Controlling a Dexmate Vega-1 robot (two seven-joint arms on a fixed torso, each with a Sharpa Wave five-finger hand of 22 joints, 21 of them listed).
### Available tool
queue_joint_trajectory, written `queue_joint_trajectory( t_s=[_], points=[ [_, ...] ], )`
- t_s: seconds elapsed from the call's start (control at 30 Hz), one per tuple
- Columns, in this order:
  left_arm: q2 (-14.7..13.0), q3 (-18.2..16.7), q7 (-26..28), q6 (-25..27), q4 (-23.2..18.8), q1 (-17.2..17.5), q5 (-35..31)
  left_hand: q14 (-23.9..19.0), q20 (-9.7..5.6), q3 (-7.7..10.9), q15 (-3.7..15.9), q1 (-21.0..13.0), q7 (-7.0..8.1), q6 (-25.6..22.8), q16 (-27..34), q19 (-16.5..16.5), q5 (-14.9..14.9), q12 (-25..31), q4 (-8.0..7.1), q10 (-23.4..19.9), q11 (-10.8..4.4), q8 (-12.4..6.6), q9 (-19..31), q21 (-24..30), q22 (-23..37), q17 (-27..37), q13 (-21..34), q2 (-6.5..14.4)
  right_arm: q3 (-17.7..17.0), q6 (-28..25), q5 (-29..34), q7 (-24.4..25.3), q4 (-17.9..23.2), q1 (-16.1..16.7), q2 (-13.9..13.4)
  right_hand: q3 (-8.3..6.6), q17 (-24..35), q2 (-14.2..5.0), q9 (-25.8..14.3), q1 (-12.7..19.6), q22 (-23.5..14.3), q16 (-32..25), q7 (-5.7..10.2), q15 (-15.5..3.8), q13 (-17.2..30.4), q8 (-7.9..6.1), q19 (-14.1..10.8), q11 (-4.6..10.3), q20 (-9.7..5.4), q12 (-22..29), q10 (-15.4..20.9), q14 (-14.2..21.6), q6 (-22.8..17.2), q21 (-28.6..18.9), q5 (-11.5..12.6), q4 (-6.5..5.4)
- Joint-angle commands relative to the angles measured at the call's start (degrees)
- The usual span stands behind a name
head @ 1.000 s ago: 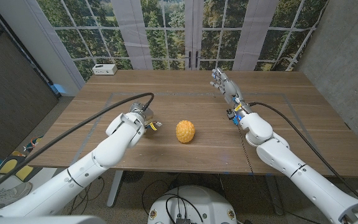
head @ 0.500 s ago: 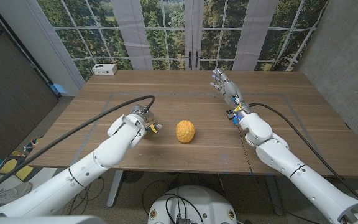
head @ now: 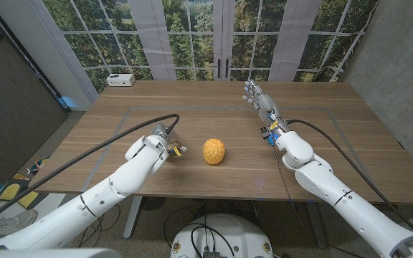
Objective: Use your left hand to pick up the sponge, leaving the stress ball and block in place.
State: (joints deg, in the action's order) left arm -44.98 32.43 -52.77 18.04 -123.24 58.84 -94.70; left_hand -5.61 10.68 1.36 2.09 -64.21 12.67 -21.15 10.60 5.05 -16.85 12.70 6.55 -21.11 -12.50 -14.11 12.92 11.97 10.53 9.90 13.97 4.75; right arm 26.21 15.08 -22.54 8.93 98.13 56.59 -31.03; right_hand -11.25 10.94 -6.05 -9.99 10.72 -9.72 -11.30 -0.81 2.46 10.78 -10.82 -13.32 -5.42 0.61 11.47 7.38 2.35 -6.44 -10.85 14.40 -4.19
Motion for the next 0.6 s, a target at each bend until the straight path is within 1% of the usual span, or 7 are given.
queue_joint_trajectory(
  t_s=[0.03, 0.13, 0.23, 0.3, 0.43, 0.53, 0.6],
  points=[
    [0.1, 1.8, 3.5, 1.2, 3.2, -0.9, 0.3, -1.2, 0.28, -0.42, 7.28, -0.8, -0.08, -1.0, 0.3, 0.7, -0.1, 0.4, 0.21, -1.1, 0.08, -0.39, 0.3, 0.3, 0.3, 0.0, 0.3, 0.3, -0.2, -0.7, 0.1, 0.4, 0.8, 0.5, -0.4, -0.23, 0.1, -0.27, -0.3, 0.2, -0.1, 0.0, 0.44, -0.25, 0.2, 0.06, -0.4, -0.09, 0.18, -0.1, 0.5, 0.4, -0.2, -0.2, -0.1, -0.04],
    [-0.4, 1.4, 6.8, 2.0, 3.4, -0.2, 1.9, -2.5, 0.07, -0.42, 7.91, -1.4, -0.07, -3.3, 0.4, 1.6, -0.1, 1.0, 0.35, -3.0, 0.17, -1.26, 0.4, 0.6, 0.3, -0.1, 0.4, 0.5, -0.2, -0.8, 0.0, 0.6, 0.9, 0.4, -0.3, -0.24, 0.1, -0.31, -0.3, 0.2, -0.1, 0.0, 0.44, -0.26, 0.2, 0.05, -0.4, -0.08, 0.16, -0.1, 0.5, 0.4, -0.2, -0.2, -0.1, -0.07],
    [-1.2, 1.1, 13.0, 4.2, 4.0, 1.4, 1.7, -5.8, -1.00, -0.54, 8.61, -2.4, -0.10, -9.1, 0.7, 3.9, 0.0, 2.4, 0.48, -8.1, 0.25, -3.62, 0.6, 1.1, 0.3, 0.0, 0.8, 0.9, -0.2, -1.0, 0.0, 0.6, 0.8, 0.2, -0.3, -0.26, 0.1, -0.37, -0.3, 0.2, -0.1, 0.1, 0.47, -0.28, 0.2, 0.05, -0.4, -0.04, 0.14, -0.1, 0.6, 0.4, -0.2, -0.2, -0.1, -0.10],
    [-1.0, 1.3, 11.7, 4.2, 4.7, 0.9, 2.2, -7.3, -1.91, -0.60, 9.10, -2.8, -0.10, -12.2, 0.6, 5.6, 0.1, 3.4, 0.56, -11.2, 0.19, -4.93, 0.7, 1.5, 0.4, 0.1, 1.2, 0.9, -0.2, -1.0, 0.0, 0.6, 0.6, -0.2, -0.1, -0.27, 0.1, -0.40, -0.3, 0.2, -0.1, 0.0, 0.50, -0.25, 0.2, 0.05, -0.4, 0.04, 0.11, -0.1, 0.5, 0.5, -0.2, -0.2, -0.1, -0.12],
    [-0.7, 2.2, 11.4, 4.1, 6.6, 0.2, 3.1, -9.6, -2.39, -0.65, 9.53, -3.4, -0.19, -16.3, 0.8, 6.8, 0.2, 4.0, 0.51, -15.1, 0.25, -6.70, 0.8, 1.7, 0.5, 0.2, 1.9, 1.1, 0.0, -1.2, 0.0, 0.6, 0.3, -0.6, 0.2, -0.29, 0.1, -0.47, -0.3, 0.2, -0.1, 0.0, 0.49, -0.33, 0.2, 0.03, -0.4, 0.05, 0.10, -0.1, 0.6, 0.5, -0.3, -0.2, -0.1, -0.15],
    [-0.5, 2.9, 12.5, 4.7, 7.9, 0.0, 3.7, -11.8, -2.74, -0.61, 9.99, -4.1, -0.23, -20.2, 0.8, 7.5, 0.3, 4.6, 0.64, -18.8, 0.47, -8.45, 0.8, 1.6, 0.5, 0.2, 2.6, 1.2, 0.1, -1.5, 0.3, 0.7, 0.1, -0.9, 0.2, -0.32, 0.1, -0.53, -0.3, 0.1, -0.1, 0.0, 0.49, -0.39, 0.2, 0.01, -0.5, 0.08, 0.08, -0.1, 0.6, 0.6, -0.3, -0.2, -0.1, -0.19],
    [-0.6, 3.2, 14.4, 5.2, 8.7, 0.2, 4.7, -14.0, -2.97, -0.24, 10.42, -5.1, -0.48, -23.7, 1.0, 7.8, 0.3, 5.6, 0.80, -23.1, 0.61, -10.24, 0.9, 1.5, 0.5, 0.4, 3.3, 1.7, 0.2, -1.7, 0.3, 0.7, 0.0, -1.1, 0.3, -0.33, 0.1, -0.57, -0.3, 0.1, -0.1, 0.0, 0.50, -0.39, 0.2, 0.00, -0.5, 0.08, 0.10, 0.0, 0.7, 0.6, -0.4, -0.3, -0.1, -0.20]
  ],
)
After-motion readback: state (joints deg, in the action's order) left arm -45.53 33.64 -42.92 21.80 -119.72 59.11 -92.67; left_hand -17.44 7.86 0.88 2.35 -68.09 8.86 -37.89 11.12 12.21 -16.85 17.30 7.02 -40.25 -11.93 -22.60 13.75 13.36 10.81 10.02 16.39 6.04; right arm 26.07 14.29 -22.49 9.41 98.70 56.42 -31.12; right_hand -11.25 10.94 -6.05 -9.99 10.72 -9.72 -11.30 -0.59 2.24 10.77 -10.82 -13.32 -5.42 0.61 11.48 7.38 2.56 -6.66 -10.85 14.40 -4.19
